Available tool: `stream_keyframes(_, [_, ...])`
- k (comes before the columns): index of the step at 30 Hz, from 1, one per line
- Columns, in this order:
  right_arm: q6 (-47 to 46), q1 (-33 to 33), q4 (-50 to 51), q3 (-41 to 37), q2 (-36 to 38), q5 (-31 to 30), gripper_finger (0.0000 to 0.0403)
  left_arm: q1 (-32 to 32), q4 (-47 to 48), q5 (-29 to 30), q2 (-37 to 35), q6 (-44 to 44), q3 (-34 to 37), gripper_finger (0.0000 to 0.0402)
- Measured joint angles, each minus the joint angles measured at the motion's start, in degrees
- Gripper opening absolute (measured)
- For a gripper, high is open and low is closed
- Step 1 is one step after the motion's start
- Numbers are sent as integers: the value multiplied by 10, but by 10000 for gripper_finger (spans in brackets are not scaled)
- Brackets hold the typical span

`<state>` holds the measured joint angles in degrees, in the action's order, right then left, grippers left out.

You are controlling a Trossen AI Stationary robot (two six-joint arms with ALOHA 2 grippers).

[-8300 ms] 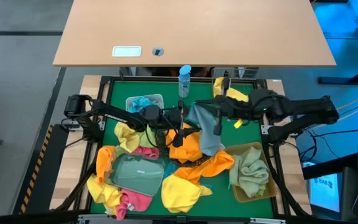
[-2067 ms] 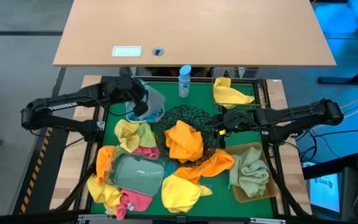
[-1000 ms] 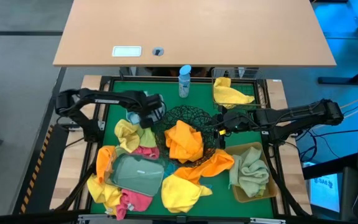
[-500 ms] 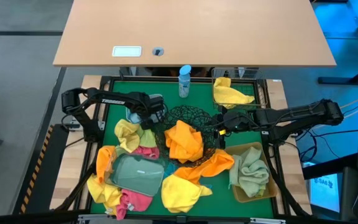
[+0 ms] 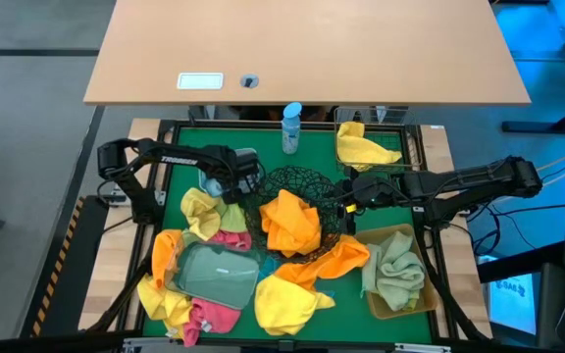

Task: Sort microfiber towel by color & place in baskets
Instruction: Put the light blue microfiber towel into the white bin

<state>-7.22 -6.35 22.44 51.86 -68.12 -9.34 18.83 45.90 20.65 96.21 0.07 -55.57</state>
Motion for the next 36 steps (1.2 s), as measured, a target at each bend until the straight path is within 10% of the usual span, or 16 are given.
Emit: stream_keyframes(36, [0, 0, 1, 0, 0, 0, 182, 17, 238, -64, -2, -10, -245, 115])
